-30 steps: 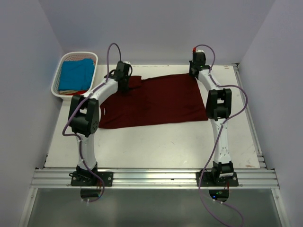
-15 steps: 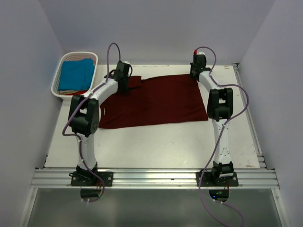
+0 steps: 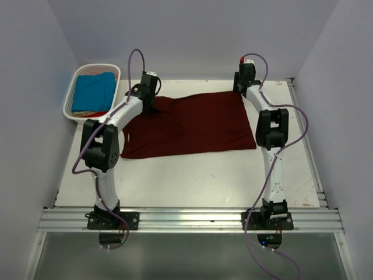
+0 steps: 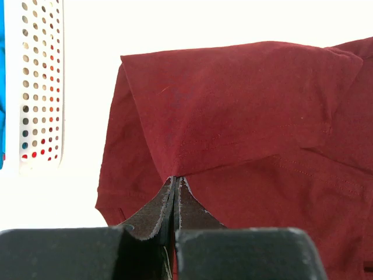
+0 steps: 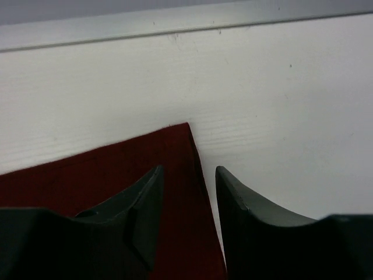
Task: Fold and stack the t-shirts
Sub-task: Grap the side of the flattened tshirt furthest away from the robot with both arms
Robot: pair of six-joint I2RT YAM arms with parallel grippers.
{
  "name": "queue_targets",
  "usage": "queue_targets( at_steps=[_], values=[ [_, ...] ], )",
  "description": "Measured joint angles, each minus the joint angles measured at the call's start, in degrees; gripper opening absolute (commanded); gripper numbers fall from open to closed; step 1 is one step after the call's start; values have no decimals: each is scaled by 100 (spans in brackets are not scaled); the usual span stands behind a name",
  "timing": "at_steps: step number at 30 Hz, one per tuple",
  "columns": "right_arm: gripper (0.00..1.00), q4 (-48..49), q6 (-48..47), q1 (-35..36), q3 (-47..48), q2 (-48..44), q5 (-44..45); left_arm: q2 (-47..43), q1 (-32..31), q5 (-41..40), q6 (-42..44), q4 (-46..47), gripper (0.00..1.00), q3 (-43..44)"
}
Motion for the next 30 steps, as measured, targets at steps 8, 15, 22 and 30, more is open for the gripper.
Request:
queue_targets(
  at_steps=[8,15,22,30],
  values=[
    [48,-101,72,0,1075,332,-122,-4,0,4,0,-17,0,0],
    [47,-245,219,-26,1235,750,-170,-4,0,15,0,-22,0,0],
    [43,-380,321,-81,1252,931,-227,-4,0,63,0,-24,0,0],
    [0,-422,531,-116,1421,1038,-328,-4,0,129,0,-26,0,0]
  ],
)
